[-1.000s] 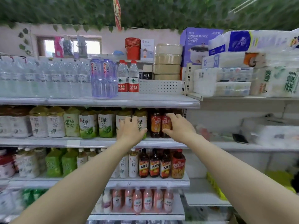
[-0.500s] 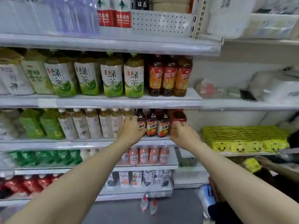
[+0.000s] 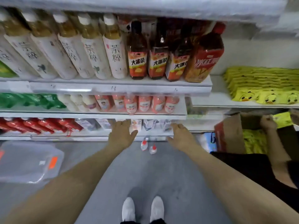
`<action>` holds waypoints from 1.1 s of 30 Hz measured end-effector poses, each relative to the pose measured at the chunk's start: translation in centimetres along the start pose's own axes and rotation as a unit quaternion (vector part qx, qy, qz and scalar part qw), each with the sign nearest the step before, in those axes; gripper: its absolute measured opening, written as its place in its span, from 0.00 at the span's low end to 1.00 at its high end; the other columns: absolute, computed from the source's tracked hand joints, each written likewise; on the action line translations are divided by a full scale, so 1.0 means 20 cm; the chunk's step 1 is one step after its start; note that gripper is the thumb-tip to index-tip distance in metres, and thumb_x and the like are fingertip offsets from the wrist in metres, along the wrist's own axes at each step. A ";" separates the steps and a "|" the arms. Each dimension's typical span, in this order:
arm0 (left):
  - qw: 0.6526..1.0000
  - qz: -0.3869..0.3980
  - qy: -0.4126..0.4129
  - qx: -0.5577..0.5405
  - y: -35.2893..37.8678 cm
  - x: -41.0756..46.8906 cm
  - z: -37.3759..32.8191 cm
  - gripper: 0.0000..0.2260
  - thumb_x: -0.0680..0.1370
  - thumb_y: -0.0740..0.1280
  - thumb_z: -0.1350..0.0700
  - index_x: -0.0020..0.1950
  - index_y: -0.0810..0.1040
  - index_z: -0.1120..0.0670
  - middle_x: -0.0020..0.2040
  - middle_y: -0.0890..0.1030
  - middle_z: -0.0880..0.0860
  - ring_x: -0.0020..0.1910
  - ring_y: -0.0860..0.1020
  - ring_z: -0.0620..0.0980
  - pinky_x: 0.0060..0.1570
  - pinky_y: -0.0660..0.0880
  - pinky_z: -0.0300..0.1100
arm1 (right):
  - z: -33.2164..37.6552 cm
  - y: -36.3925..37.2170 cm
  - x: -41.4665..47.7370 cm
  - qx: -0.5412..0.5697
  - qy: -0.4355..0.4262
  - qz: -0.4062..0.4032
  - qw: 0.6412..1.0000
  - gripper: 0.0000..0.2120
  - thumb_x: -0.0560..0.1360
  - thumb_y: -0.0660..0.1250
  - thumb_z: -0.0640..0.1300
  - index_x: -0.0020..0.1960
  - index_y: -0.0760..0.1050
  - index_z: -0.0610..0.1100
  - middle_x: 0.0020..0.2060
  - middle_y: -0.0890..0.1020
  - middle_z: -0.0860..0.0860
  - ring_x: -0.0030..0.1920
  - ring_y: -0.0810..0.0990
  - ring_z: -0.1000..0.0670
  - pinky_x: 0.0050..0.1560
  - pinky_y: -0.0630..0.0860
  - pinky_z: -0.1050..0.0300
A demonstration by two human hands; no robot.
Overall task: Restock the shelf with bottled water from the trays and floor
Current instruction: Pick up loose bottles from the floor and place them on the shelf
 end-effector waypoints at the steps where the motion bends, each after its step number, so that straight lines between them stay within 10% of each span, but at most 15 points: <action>1: 1.000 0.011 -0.015 -0.003 0.12 0.05 0.07 0.27 0.81 0.64 0.44 0.75 0.65 0.57 0.71 0.69 0.60 0.71 0.65 0.61 0.67 0.67 0.55 | -0.04 0.13 0.06 0.010 0.005 0.015 1.000 0.31 0.78 0.69 0.51 0.76 0.65 0.43 0.70 0.71 0.39 0.69 0.72 0.38 0.65 0.73 0.46; 19: 0.982 0.091 -0.083 -0.144 2.12 0.98 0.90 0.32 0.77 0.70 0.42 0.76 0.66 0.54 0.73 0.70 0.59 0.72 0.67 0.58 0.70 0.64 0.49 | -0.74 2.13 1.12 0.226 0.104 0.041 0.968 0.38 0.70 0.79 0.51 0.75 0.67 0.44 0.68 0.74 0.44 0.66 0.75 0.43 0.64 0.71 0.52; 27: 0.970 0.049 -0.003 -0.237 2.61 1.43 0.92 0.38 0.67 0.81 0.51 0.73 0.69 0.52 0.68 0.76 0.51 0.64 0.75 0.54 0.63 0.73 0.50 | -0.96 2.59 1.49 0.365 -0.006 -0.016 0.931 0.28 0.57 0.80 0.59 0.54 0.75 0.69 0.59 0.82 0.59 0.60 0.81 0.53 0.65 0.77 0.46; 33: 0.951 0.035 0.003 -0.308 2.73 1.47 0.96 0.33 0.69 0.81 0.53 0.69 0.69 0.49 0.60 0.77 0.45 0.57 0.74 0.46 0.56 0.70 0.42 | -1.00 2.67 1.51 0.393 -0.013 -0.012 0.919 0.29 0.67 0.83 0.47 0.62 0.75 0.63 0.57 0.82 0.62 0.59 0.81 0.58 0.64 0.78 0.52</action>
Point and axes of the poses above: each hand's wrist, its own x-axis towards the middle knuckle, its own y-axis out of the palm, z = x × y, the point moved 3 cm from there along x, towards the middle knuckle
